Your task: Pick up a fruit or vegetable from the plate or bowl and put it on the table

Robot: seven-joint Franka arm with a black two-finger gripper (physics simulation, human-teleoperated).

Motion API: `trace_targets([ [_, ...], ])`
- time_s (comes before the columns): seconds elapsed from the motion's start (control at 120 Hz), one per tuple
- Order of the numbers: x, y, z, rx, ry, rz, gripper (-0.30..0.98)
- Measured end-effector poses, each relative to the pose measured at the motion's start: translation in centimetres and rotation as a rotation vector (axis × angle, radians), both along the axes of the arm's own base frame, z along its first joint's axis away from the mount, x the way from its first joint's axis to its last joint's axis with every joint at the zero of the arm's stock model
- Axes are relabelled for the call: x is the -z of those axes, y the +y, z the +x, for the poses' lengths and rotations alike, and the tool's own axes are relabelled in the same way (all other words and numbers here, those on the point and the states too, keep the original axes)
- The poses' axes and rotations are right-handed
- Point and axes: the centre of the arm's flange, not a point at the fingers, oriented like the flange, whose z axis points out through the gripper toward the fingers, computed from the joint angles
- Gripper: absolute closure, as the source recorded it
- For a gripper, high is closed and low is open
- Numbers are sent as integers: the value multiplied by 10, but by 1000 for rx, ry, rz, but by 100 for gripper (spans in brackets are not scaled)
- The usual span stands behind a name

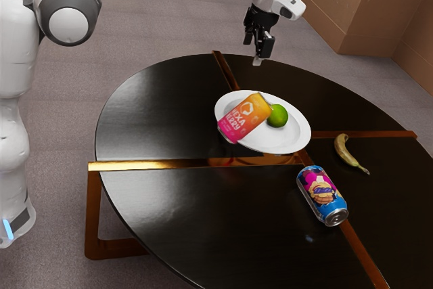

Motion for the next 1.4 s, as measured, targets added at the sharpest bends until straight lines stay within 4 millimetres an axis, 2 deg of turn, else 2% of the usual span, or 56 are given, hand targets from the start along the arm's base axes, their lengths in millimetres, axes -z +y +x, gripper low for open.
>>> trace_targets([
  [0.142, -1, 0, -1, 1, -2, 2, 0],
  [0.275, -16, -10, -1, 16, -33, -1, 0],
  [0.5, -12, -10, 1, 15, -32, -48, 0],
  [0.675, -19, -11, -3, 14, -41, -50, 0],
  [0.792, -21, -23, -3, 23, -43, -59, 0],
  [0.867, -18, -20, -2, -14, -45, -82, 0],
  [0.933, -18, -30, 0, -61, -53, -99, 0],
  [1.017, -21, -58, 1, -107, -65, -129, 0],
  [1.067, -22, -67, 1, -147, -69, -151, 0],
  [1.117, -22, -65, 12, -194, -85, -175, 0],
  [1.217, -11, -45, 49, -294, -123, -212, 0],
  [1.308, 25, -31, 79, -365, -113, -226, 0],
  [1.4, 53, -24, 93, -413, -93, -230, 0],
])
